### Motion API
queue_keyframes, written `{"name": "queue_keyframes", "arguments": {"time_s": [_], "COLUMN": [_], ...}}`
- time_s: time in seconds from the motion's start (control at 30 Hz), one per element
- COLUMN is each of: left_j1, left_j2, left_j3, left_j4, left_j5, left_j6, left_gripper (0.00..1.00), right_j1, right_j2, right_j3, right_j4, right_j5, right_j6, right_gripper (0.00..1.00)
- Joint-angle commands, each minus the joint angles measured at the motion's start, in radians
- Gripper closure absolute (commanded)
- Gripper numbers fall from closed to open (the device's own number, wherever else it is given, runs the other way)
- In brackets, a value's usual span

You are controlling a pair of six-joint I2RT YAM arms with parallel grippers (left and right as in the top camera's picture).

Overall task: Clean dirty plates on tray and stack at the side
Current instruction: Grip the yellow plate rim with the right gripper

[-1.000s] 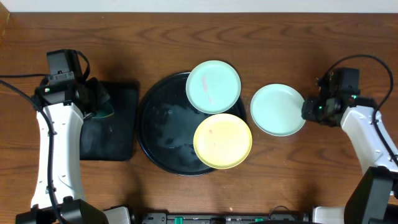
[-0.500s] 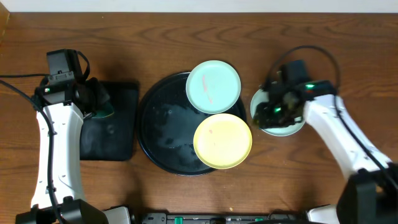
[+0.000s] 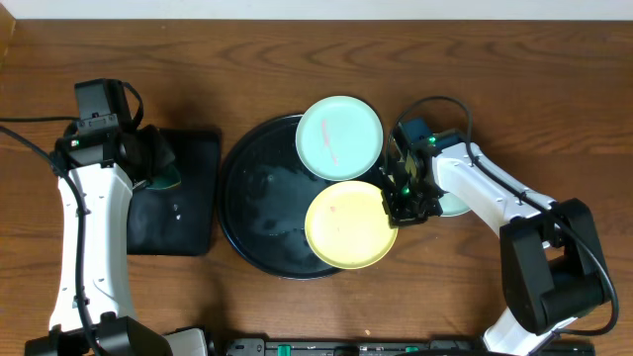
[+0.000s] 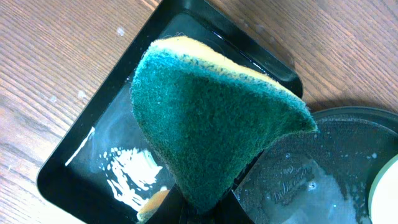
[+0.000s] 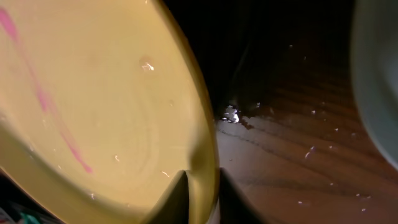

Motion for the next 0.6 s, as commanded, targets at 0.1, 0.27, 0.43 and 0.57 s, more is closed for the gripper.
{"name": "queue_keyframes", "arguments": {"time_s": [0.1,0.27,0.43,0.57], "left_j1": [0.005,0.004,0.003,0.003], "left_j2": [-0.005,-0.005,-0.005,-0.004], "left_j3": [0.009,0.009,0.007,0.001], "left_j4": [0.000,-0.001,-0.005,-0.005], "left_j5": [-0.013,-0.012,-0.012,-0.012], "left_j6": [0.024,0.023,0.023,0.023], "left_gripper": [0.92,0.93,0.93,0.93], "right_j1": [0.053,0.148,0.220,0.276], "right_j2": [-0.060,-0.068,-0.031,0.037], "right_j3": [0.035,0.060,0.059,0.060], "right_j4": [0.013,0.155,0.346,0.402], "right_j5": [-0.021,-0.033,0.006,0.013], "right_j6": [0.002,0.170,0.328,0.394], "right_gripper": [0.99,0.99,0.99,0.99]}}
